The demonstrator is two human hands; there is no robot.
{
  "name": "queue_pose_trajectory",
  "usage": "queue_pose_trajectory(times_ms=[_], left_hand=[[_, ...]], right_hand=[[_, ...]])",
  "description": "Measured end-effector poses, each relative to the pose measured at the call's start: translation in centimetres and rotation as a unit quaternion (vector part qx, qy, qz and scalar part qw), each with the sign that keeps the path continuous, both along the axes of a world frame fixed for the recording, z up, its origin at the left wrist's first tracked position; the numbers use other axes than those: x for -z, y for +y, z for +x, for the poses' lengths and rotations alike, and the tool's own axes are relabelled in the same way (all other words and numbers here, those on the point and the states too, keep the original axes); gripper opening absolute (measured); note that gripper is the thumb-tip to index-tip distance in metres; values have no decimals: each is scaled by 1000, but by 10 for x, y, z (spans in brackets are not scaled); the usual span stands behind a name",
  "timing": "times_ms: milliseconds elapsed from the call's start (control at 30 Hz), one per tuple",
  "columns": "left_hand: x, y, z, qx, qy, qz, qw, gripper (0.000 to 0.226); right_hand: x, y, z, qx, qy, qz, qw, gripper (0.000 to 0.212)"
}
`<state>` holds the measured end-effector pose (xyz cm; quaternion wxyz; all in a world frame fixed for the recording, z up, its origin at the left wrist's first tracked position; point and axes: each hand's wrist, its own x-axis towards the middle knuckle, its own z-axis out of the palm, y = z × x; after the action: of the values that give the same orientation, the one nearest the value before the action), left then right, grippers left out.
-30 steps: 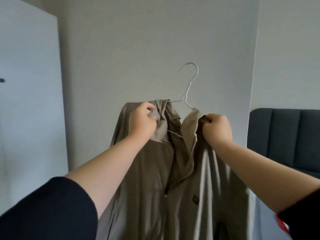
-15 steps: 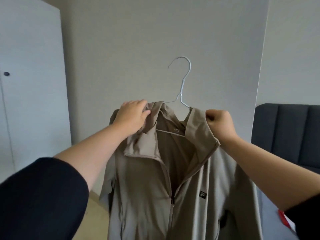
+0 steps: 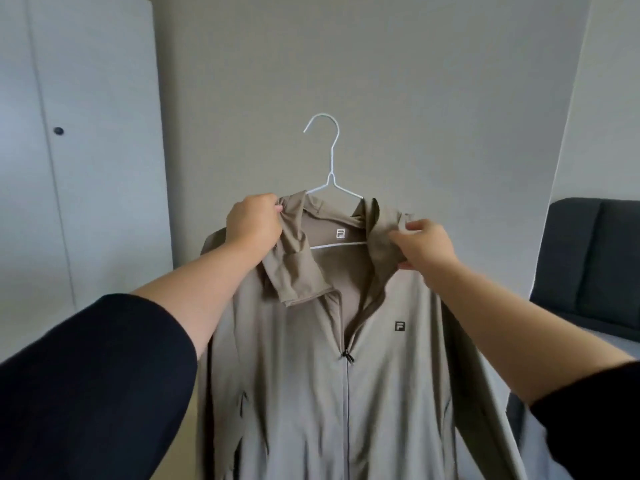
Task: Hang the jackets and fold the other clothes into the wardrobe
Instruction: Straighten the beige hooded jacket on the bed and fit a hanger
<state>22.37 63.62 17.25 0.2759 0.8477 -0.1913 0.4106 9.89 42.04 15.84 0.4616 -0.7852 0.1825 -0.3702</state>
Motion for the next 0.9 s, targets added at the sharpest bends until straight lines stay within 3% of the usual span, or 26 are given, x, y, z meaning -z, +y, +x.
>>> queue_pose_trajectory(times_ms=[67, 133, 267, 500, 533, 600, 667, 800, 900], left_hand=[[-3, 8, 0, 5, -16, -8, 1000, 30], [-5, 15, -1, 25, -39, -5, 999, 27], [-2, 22, -3, 68, -58, 11, 996, 30], [21, 13, -8, 142, -78, 117, 980, 20], [23, 11, -9, 147, -76, 102, 981, 21], [24, 10, -10, 151, -66, 54, 985, 26], [25, 11, -8, 150, -54, 28, 987, 31], [29, 9, -6, 150, -43, 22, 988, 30], [31, 3, -2, 157, -13, 5, 988, 31]], right_hand=[[-3, 8, 10, 14, -5, 11, 1000, 50], [-9, 11, 17, 26, -8, -16, 999, 38], [-23, 18, 20, 5, -23, -2, 1000, 40], [-65, 21, 13, -81, -196, 111, 971, 30], [-65, 13, 12, -74, -174, 90, 978, 27], [-56, -3, 5, 0, 20, -57, 998, 30], [-44, -14, -3, 50, 145, -149, 977, 39], [-31, -20, -20, -81, 157, -120, 977, 48], [-22, -17, -25, -85, 216, -268, 935, 31]])
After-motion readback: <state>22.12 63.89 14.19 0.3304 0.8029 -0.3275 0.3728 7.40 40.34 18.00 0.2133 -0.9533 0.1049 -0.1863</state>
